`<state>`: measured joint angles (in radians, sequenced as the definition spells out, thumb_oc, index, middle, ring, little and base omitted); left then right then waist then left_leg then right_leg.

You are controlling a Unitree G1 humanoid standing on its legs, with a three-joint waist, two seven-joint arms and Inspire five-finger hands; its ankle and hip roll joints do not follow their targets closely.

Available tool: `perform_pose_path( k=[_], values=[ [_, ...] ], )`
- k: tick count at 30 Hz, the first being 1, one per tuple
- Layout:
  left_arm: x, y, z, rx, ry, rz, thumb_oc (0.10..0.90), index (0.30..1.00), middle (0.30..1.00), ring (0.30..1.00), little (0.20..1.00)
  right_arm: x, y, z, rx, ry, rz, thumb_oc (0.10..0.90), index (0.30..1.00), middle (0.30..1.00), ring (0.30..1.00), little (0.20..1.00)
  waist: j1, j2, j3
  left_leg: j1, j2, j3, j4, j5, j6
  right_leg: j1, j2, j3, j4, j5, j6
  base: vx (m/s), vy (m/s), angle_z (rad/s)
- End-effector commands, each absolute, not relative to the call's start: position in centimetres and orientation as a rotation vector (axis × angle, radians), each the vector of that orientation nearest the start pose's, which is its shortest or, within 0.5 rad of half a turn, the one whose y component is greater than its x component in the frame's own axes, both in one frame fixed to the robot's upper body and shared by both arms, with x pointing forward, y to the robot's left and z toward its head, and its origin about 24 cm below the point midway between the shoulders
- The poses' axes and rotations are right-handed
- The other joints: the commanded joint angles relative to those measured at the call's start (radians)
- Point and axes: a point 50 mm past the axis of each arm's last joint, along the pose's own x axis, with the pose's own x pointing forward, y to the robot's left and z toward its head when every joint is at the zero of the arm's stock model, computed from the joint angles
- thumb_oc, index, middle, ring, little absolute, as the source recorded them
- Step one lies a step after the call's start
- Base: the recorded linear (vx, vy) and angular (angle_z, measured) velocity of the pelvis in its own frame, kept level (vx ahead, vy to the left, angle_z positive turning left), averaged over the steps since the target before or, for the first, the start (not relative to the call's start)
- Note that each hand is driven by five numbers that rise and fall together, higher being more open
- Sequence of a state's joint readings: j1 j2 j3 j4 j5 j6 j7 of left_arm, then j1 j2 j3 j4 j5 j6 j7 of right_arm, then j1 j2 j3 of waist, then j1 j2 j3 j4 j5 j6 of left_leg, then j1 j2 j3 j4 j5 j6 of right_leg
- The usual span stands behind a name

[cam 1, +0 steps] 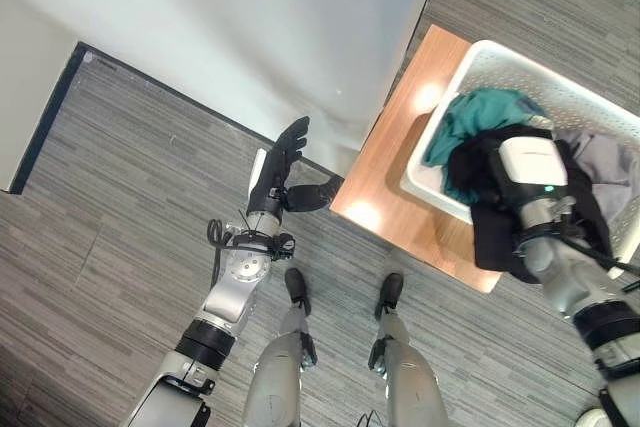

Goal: Pick up bed clothes into laundry basket.

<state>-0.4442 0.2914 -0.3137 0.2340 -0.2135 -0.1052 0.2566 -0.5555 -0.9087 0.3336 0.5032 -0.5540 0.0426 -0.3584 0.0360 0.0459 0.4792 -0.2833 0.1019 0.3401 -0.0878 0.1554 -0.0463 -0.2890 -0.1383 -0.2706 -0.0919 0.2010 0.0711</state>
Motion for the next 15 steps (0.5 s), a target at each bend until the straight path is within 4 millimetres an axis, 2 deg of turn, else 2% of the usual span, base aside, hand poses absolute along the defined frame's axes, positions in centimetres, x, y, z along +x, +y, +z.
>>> perform_pose_path(
  k=[1,2,7,9,10,11,15],
  values=[
    [32.3,10.0,16.4,0.113,-0.531,-0.187,0.800,0.900,0.900,0.900,0.900,32.3,-32.2,28.2,-1.494,-0.490,-0.698,0.800,0.900,0.900,0.900,0.900,-0.007,0.023,0.006,-0.044,0.089,0.084,0.000,0.009,-0.111,0.088,-0.073,-0.022,0.005,-0.190,0.121,0.00,-0.012,-0.15],
    [32.4,10.2,16.5,0.120,-0.532,-0.177,0.800,0.900,0.900,0.900,0.900,32.1,-31.0,29.4,-1.462,-0.575,-0.684,0.800,0.900,0.900,0.900,0.900,-0.009,0.022,0.000,-0.040,0.091,0.087,0.000,0.008,-0.111,0.088,-0.071,-0.019,0.005,-0.190,0.123,0.00,-0.015,-0.11],
    [32.4,10.3,16.0,0.101,-0.511,-0.173,0.800,0.900,0.900,0.900,0.900,32.3,-28.8,28.8,-1.416,-0.650,-0.590,0.800,0.900,0.900,0.900,0.900,-0.007,0.021,-0.009,-0.033,0.096,0.086,0.000,0.007,-0.111,0.091,-0.063,-0.019,0.005,-0.196,0.120,0.00,-0.024,-0.09],
    [32.3,10.4,15.8,0.099,-0.507,-0.174,0.800,0.900,0.900,0.900,0.900,32.2,-28.3,28.6,-1.413,-0.664,-0.570,0.800,0.900,0.900,0.900,0.900,-0.008,0.020,-0.010,-0.033,0.097,0.084,0.000,0.008,-0.112,0.092,-0.062,-0.020,0.005,-0.197,0.118,0.01,-0.026,-0.09],
    [32.3,10.1,15.6,0.100,-0.499,-0.185,0.800,0.900,0.900,0.900,0.900,32.6,-28.3,27.4,-1.410,-0.632,-0.546,0.800,0.900,0.900,0.900,0.900,-0.004,0.020,-0.011,-0.035,0.099,0.079,0.000,0.010,-0.114,0.094,-0.061,-0.024,0.005,-0.198,0.116,0.01,-0.049,-0.04],
    [32.3,10.3,15.5,0.105,-0.494,-0.183,0.800,0.900,0.900,0.900,0.900,32.6,-28.2,27.2,-1.409,-0.629,-0.538,0.800,0.900,0.900,0.900,0.900,-0.001,0.020,-0.011,-0.036,0.100,0.075,0.000,0.010,-0.115,0.094,-0.059,-0.027,0.005,-0.199,0.116,0.00,-0.043,0.00],
    [32.3,10.6,15.5,0.110,-0.495,-0.171,0.800,0.900,0.900,0.900,0.900,32.6,-27.7,27.4,-1.387,-0.657,-0.529,0.800,0.900,0.900,0.900,0.900,0.005,0.015,-0.010,-0.041,0.104,0.065,0.000,0.012,-0.118,0.096,-0.054,-0.035,0.005,-0.200,0.114,0.00,-0.033,0.04]
  ],
)
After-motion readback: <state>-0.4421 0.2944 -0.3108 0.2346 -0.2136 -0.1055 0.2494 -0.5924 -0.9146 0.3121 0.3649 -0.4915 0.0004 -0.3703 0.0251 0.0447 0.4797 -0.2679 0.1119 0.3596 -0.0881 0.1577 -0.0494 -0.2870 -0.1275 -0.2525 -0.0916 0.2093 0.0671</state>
